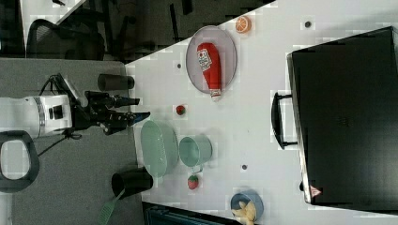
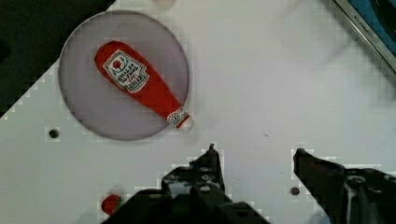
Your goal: Pick ketchup from plate and place it on table.
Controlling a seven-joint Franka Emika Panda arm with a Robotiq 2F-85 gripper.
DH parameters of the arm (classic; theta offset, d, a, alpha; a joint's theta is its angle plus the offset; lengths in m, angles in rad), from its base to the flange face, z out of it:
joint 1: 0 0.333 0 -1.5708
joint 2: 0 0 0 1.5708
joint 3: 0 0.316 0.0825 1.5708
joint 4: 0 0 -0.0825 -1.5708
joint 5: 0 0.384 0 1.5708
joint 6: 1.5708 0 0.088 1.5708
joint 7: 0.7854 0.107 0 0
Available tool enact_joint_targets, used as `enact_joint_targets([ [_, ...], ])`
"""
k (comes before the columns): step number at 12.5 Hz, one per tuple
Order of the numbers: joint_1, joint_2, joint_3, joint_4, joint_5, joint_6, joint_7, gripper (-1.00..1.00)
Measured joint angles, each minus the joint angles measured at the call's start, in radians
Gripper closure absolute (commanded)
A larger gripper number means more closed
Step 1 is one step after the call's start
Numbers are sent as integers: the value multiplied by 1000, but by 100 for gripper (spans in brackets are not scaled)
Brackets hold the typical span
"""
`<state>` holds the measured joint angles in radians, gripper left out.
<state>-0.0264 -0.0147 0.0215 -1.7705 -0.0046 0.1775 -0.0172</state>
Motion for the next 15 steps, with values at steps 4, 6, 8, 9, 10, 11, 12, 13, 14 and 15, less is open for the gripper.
enact_joint_targets([
  [4,-58,-53,44,-11,22,-152,-31,-100],
  [6,-67,-40,52,2,28,-103,-32,-100],
  [8,-67,9,64,17,34,-9,-33,-100],
  [9,-66,46,76,22,31,31,-37,-100],
  [10,-66,89,89,24,35,70,-48,-100],
  [11,-64,135,100,24,37,111,-69,-100],
  [12,-60,181,103,23,36,126,-103,-100],
  [13,-59,229,102,24,36,135,-137,-100],
  [14,-59,278,103,30,32,146,-170,-100],
  [15,-60,327,107,41,28,159,-206,-100],
])
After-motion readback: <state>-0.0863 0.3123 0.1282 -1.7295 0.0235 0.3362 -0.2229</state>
